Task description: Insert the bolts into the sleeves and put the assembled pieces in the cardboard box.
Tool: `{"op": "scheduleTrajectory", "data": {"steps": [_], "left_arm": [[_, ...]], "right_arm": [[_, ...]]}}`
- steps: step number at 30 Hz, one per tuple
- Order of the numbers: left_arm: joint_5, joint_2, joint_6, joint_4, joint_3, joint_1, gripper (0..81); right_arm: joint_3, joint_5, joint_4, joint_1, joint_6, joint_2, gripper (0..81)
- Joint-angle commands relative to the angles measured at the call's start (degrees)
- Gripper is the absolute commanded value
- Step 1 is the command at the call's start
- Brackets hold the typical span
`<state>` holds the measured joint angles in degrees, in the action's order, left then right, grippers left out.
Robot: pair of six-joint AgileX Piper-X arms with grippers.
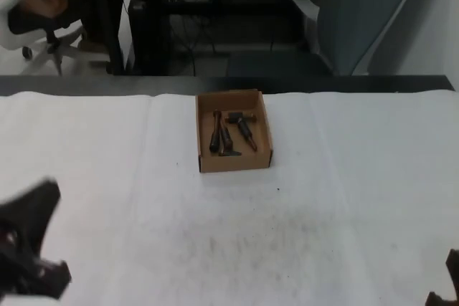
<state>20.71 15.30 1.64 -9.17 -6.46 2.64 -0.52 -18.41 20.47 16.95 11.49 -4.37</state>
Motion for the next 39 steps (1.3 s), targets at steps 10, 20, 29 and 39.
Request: {"op": "scheduleTrajectory", "data": {"steps": [10,20,29,39], "left_arm": [[-6.08,-0.22,0.29,-5.18,5.43,0.15,1.8],[-5.80,-0.22,1.75,-5.12,6.46,0.15,1.8],[-6.10,-0.22,2.18,-5.12,6.46,-0.93,1.8],[-6.10,-0.22,2.18,-5.12,6.46,-0.93,1.8]], "right_arm": [[0.53,-0.24,-2.96,-0.48,-1.25,-0.04,0.6],[0.53,-0.24,-2.96,-0.48,-1.25,-0.04,0.6],[0.53,-0.24,-2.96,-0.48,-1.25,-0.04,0.6],[0.53,-0.24,-2.96,-0.48,-1.25,-0.04,0.6]]}}
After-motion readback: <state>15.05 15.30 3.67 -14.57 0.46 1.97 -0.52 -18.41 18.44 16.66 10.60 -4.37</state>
